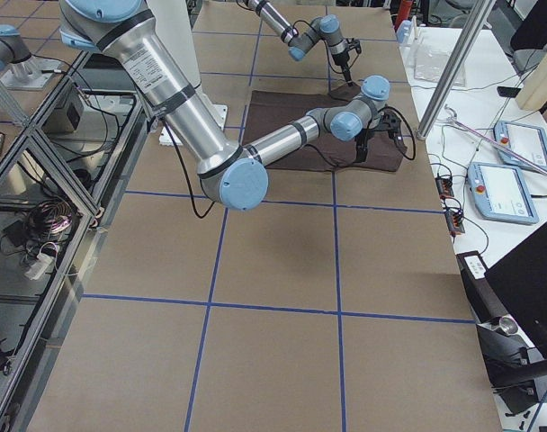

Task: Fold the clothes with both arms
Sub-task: 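Grasp the sleeve with the right gripper and fold it inward onto the shirt, then grasp the other sleeve with the left gripper and fold it inward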

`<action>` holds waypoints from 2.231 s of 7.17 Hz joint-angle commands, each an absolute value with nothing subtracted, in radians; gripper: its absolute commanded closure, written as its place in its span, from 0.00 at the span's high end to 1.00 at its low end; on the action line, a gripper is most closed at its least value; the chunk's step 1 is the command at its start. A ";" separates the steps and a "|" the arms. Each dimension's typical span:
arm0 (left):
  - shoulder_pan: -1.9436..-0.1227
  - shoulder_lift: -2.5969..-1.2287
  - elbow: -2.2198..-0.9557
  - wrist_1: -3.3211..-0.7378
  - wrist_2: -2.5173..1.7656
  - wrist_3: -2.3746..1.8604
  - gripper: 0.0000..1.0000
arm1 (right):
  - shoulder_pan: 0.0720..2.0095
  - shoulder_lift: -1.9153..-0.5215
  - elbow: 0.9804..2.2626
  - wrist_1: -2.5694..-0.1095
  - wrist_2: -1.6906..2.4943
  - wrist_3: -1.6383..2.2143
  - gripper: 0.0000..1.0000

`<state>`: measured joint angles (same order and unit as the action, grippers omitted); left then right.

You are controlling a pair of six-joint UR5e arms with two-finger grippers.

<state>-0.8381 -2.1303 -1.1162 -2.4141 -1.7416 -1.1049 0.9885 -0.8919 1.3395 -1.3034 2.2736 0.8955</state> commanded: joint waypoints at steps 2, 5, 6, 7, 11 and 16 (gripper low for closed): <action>-0.838 -2.138 -1.089 -2.414 -1.721 -1.103 0.91 | 0.988 -0.890 1.338 -1.304 2.272 0.897 1.00; -0.838 -2.141 -1.088 -2.413 -1.723 -1.094 0.41 | 0.986 -0.888 1.338 -1.304 2.272 0.897 1.00; -0.838 -2.143 -1.088 -2.411 -1.723 -1.092 0.21 | 0.988 -0.888 1.338 -1.304 2.272 0.897 1.00; -0.838 -2.144 -1.092 -2.411 -1.724 -1.092 0.07 | 0.986 -0.888 1.338 -1.304 2.272 0.899 1.00; -0.839 -2.151 -1.109 -2.402 -1.732 -1.091 0.00 | 0.986 -0.893 1.338 -1.302 2.272 0.899 1.00; -0.825 -2.337 -1.195 -2.183 -1.761 -1.243 0.00 | 0.985 -0.899 1.338 -1.298 2.270 0.899 1.00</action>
